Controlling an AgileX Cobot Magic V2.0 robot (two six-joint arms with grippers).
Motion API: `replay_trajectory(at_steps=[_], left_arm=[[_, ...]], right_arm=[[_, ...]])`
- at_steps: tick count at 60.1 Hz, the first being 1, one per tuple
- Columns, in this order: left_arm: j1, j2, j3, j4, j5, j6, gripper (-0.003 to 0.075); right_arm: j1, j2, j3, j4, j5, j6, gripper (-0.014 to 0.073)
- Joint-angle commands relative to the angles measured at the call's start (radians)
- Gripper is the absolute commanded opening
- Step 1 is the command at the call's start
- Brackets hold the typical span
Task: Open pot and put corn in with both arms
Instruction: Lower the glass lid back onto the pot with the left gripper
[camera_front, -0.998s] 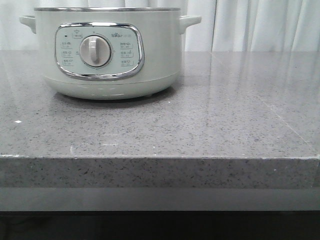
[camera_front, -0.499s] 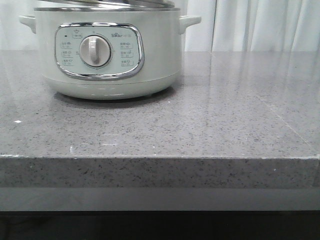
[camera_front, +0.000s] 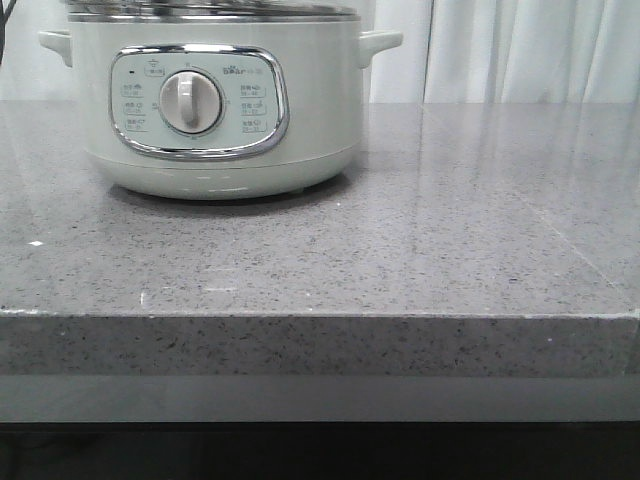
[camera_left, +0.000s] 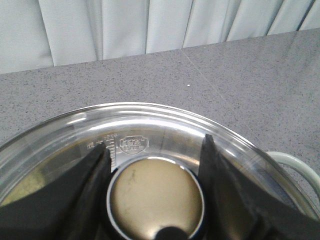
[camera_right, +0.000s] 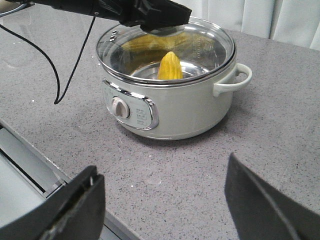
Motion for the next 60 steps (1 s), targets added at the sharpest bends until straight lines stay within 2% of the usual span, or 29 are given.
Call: replay_trajectory(at_steps=[1, 23, 26, 37, 40, 54, 60], left_arm=[[-0.007, -0.049, -0.044, -0.016, -0.124, 0.001, 0.0186], [-0.007, -0.029, -0.044, -0.031, -0.114, 0.001, 0.0206], [-0.007, -0.029, -0.044, -0.032, -0.114, 0.001, 0.0237], [-0.007, -0.035, -0.044, -0.032, -0.116, 0.001, 0.0449], [-0.007, -0.041, -0.044, -0.032, -0.119, 0.001, 0.0470], [-0.006, -0.114, -0.044, -0.031, -0.102, 0.001, 0.0465], [-0.006, -0.176, -0.044, -0.016, -0.048, 0.001, 0.0448]], right_arm=[[-0.007, -0.004, -0.024, 0.001, -0.068, -0.005, 0.0518], [-0.007, -0.004, -0.024, 0.001, -0.068, -0.005, 0.0518], [-0.007, -0.004, -0.024, 0.001, -0.068, -0.005, 0.0518], [-0.007, -0.004, -0.024, 0.001, -0.068, -0.005, 0.0518], [-0.007, -0.004, -0.024, 0.001, -0.068, -0.005, 0.0518], [-0.007, -0.004, -0.024, 0.001, -0.068, -0.005, 0.0518], [-0.007, -0.004, -0.024, 0.001, -0.068, -0.005, 0.0518]])
